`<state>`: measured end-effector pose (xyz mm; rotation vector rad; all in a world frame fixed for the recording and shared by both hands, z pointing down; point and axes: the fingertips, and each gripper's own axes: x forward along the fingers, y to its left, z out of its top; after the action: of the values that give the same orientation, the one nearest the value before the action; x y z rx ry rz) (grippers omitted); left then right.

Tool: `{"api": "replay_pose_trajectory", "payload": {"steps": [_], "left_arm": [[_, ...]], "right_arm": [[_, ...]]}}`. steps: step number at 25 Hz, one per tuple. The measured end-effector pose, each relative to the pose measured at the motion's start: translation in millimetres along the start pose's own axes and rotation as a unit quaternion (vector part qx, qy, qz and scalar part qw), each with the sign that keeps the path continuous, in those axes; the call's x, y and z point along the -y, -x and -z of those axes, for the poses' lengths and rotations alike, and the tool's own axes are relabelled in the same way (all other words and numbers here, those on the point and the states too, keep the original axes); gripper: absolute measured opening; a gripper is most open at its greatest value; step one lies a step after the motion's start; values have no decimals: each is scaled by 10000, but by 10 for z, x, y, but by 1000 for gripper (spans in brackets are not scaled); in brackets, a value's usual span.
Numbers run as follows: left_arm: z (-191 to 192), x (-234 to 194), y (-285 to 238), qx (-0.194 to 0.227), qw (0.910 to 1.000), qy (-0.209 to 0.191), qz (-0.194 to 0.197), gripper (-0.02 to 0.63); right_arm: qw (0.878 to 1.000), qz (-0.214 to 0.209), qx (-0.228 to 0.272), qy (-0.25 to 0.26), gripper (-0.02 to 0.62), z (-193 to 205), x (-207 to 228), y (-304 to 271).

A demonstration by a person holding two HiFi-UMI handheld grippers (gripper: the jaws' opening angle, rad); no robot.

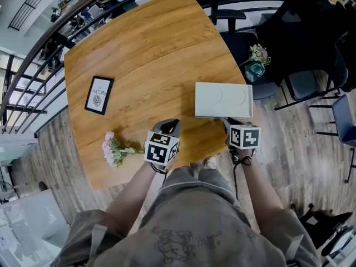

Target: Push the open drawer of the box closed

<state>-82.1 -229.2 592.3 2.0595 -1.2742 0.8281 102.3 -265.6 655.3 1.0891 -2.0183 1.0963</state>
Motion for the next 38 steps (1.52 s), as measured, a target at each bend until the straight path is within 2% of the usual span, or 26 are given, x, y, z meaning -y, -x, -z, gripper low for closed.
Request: {"api": "replay_pose_trajectory", "payload": {"steps": [6, 11, 17, 22, 25, 28, 32, 35, 38], "left_arm": [[-448, -49, 260, 634, 9979, -17, -143, 17], [-903, -59, 624, 1286, 9903, -492, -209, 17], [-1509, 49, 1178, 2180, 9718, -839, -311, 17], [-1944, 265, 1660, 2837, 9486, -1361, -341, 17], [-2098, 411, 1930, 3105, 9311, -1857, -468, 17], [-2160, 553, 2195, 3337, 9172, -2114, -521, 17], [-2219, 706, 2515, 3669, 9092, -1920, -422, 17], [-2198, 744, 2630, 3739, 9056, -1952, -443, 17], [-2166, 754, 2678, 3736, 9042, -2019, -459, 17]], "right_arm": [[9978, -159, 583, 285, 82, -345, -189, 499], [9855, -450, 1465, 726, 67, -857, -578, 1056], [9534, -777, 2656, 1205, 60, -1434, -1062, 1884], [9164, -1006, 3456, 1754, 57, -1704, -1413, 2556], [8934, -1190, 3873, 1941, 54, -1797, -1577, 2969], [8775, -1181, 4177, 2037, 51, -1818, -1658, 3321], [8612, -1093, 4507, 2081, 51, -1774, -1724, 3695], [8494, -1025, 4682, 2208, 50, -1728, -1783, 3850], [8453, -882, 4690, 2402, 49, -1711, -1849, 3910]]}}
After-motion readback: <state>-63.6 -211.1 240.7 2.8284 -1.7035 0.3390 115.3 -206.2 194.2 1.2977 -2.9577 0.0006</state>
